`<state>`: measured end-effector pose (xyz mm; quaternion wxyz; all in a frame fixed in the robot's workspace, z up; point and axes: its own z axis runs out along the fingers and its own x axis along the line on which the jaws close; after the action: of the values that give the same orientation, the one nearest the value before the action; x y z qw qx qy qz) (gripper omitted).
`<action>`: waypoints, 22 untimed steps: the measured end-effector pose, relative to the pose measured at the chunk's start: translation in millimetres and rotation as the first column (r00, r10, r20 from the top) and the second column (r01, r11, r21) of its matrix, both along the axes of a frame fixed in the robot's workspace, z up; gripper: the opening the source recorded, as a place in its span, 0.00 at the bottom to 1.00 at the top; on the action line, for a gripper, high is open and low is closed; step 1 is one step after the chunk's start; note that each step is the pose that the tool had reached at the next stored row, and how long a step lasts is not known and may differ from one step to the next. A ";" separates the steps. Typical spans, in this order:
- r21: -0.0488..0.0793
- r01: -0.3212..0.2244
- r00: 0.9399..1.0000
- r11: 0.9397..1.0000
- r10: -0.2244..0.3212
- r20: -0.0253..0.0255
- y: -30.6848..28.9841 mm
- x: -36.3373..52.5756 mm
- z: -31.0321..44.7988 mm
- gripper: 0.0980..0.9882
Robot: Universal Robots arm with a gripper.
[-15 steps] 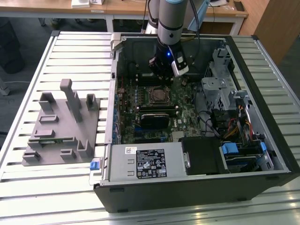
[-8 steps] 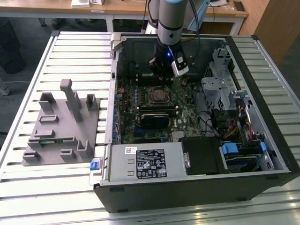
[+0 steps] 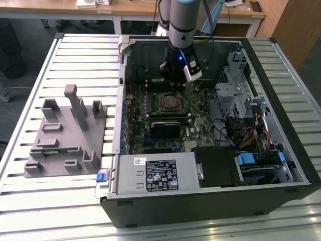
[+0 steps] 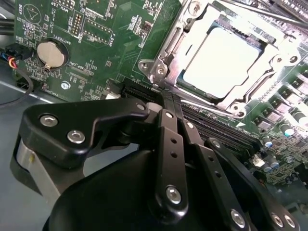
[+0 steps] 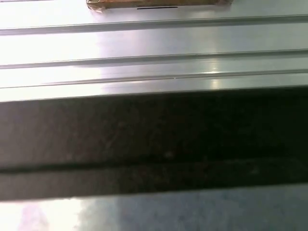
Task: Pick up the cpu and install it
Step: 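Install the first cpu locking lever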
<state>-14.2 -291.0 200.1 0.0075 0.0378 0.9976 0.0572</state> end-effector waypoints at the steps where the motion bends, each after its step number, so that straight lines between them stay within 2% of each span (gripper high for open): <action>1: 0.000 0.000 1.000 1.000 0.000 0.000 0.0 0.0 0.4 0.01; 8: 0.000 0.000 1.000 1.000 0.000 0.000 -0.7 0.0 0.8 0.01; 16: -0.008 0.000 1.000 1.000 0.000 0.000 -0.8 0.0 0.7 0.01; 22: -0.020 0.000 1.000 1.000 0.000 0.000 -0.9 0.0 0.6 0.01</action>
<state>-14.2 -291.9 200.6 0.0079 0.0377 0.9981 0.0473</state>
